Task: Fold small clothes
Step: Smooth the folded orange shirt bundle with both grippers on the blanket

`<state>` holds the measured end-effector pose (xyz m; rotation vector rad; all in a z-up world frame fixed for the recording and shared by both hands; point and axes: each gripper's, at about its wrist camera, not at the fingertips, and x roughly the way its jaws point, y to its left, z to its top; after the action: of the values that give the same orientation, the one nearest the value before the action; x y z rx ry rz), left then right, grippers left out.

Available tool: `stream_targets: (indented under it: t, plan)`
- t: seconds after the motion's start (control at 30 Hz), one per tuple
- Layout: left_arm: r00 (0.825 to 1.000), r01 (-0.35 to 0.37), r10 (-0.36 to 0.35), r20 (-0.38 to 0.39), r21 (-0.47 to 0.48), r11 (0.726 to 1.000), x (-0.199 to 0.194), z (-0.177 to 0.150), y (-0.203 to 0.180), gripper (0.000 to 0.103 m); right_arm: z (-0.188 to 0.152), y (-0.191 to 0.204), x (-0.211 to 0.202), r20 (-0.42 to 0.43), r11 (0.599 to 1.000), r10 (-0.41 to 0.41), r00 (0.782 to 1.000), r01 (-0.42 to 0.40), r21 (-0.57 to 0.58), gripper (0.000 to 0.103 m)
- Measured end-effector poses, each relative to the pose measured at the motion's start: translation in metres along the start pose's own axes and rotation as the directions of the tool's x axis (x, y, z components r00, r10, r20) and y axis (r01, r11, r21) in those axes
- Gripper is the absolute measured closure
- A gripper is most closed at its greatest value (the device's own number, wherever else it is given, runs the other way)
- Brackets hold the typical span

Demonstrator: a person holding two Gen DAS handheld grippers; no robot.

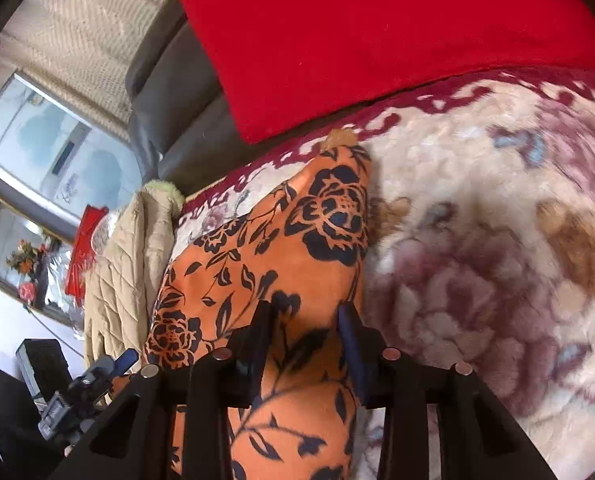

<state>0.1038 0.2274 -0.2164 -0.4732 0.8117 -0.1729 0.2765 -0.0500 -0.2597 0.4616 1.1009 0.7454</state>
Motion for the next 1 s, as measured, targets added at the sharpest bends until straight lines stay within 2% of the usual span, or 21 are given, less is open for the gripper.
stream_targets:
  t: [0.03, 0.07, 0.1, 0.13, 0.2, 0.23, 0.3, 0.33, 0.37, 0.43, 0.53, 0.6, 0.63, 0.7, 0.77, 0.9, 1.0]
  plan:
    - [0.999, -0.034, 0.034, -0.013, 0.033, 0.999, 0.007, -0.005, -0.006, 0.015, -0.006, -0.001, -0.009, 0.048, 1.000, 0.017, 0.999, -0.017, 0.004, 0.064]
    - [0.994, -0.103, 0.106, -0.034, 0.077, 0.992, 0.017, -0.013, -0.011, 0.015, -0.011, 0.003, -0.015, 0.090, 1.000, 0.029, 0.996, -0.029, -0.008, 0.064]
    - [0.977, -0.194, 0.202, -0.066, 0.113, 0.975, 0.031, -0.020, -0.013, 0.014, -0.017, 0.006, -0.023, 0.131, 0.999, 0.045, 0.990, -0.040, -0.034, 0.064]
    - [0.964, -0.244, 0.255, -0.080, 0.124, 0.962, 0.041, -0.029, -0.014, 0.012, -0.024, 0.012, -0.031, 0.158, 0.996, 0.058, 0.986, -0.048, -0.070, 0.064]
    - [0.963, -0.259, 0.266, -0.052, 0.111, 0.959, 0.040, -0.035, -0.015, 0.011, -0.041, 0.022, -0.035, 0.138, 0.988, 0.089, 0.986, -0.070, -0.137, 0.064]
    - [0.954, -0.289, 0.295, -0.047, 0.107, 0.951, 0.039, -0.037, -0.017, 0.010, -0.050, 0.026, -0.029, 0.088, 0.983, 0.090, 0.992, -0.075, -0.166, 0.064]
    - [0.948, -0.306, 0.312, -0.054, 0.102, 0.947, 0.038, -0.036, -0.020, 0.010, -0.065, 0.031, -0.013, 0.008, 0.974, -0.002, 1.000, 0.004, -0.224, 0.064]
    - [0.941, -0.330, 0.336, -0.043, 0.108, 0.938, 0.035, -0.036, -0.023, 0.010, -0.072, 0.033, -0.007, 0.006, 0.962, -0.059, 0.998, 0.058, -0.266, 0.064]
    - [0.935, -0.348, 0.354, -0.031, 0.122, 0.930, 0.033, -0.037, -0.026, 0.010, -0.075, 0.035, -0.009, 0.020, 0.959, -0.064, 0.998, 0.067, -0.277, 0.064]
    - [0.922, -0.380, 0.386, -0.011, 0.154, 0.912, 0.031, -0.039, -0.034, 0.010, -0.071, 0.038, -0.017, 0.016, 0.973, -0.047, 0.999, 0.049, -0.228, 0.064]
    - [0.914, -0.400, 0.406, 0.000, 0.164, 0.901, 0.028, -0.042, -0.039, 0.010, -0.075, 0.059, -0.041, 0.071, 0.954, -0.005, 0.997, 0.026, -0.299, 0.064]
    - [0.908, -0.414, 0.419, 0.010, 0.175, 0.893, 0.028, -0.042, -0.041, 0.010, -0.083, 0.072, -0.046, 0.069, 0.937, 0.012, 0.998, 0.013, -0.348, 0.064]
    - [0.905, -0.420, 0.424, 0.013, 0.179, 0.890, 0.029, -0.042, -0.041, 0.010, -0.087, 0.075, -0.043, 0.047, 0.932, 0.003, 0.999, 0.015, -0.361, 0.064]
    - [0.907, -0.416, 0.422, 0.009, 0.191, 0.889, 0.031, -0.043, -0.042, 0.010, -0.096, 0.069, -0.017, -0.034, 0.930, -0.078, 0.996, 0.060, -0.363, 0.064]
    - [0.903, -0.424, 0.429, 0.020, 0.200, 0.883, 0.033, -0.044, -0.042, 0.010, -0.099, 0.062, 0.002, -0.064, 0.929, -0.114, 0.991, 0.084, -0.360, 0.064]
    - [0.902, -0.426, 0.430, 0.032, 0.211, 0.880, 0.034, -0.043, -0.042, 0.010, -0.089, 0.076, -0.003, -0.087, 0.921, -0.140, 0.986, 0.097, -0.378, 0.065]
    - [0.902, -0.428, 0.430, 0.041, 0.221, 0.876, 0.033, -0.044, -0.043, 0.010, -0.070, 0.079, -0.018, -0.046, 0.933, -0.089, 0.995, 0.068, -0.353, 0.065]
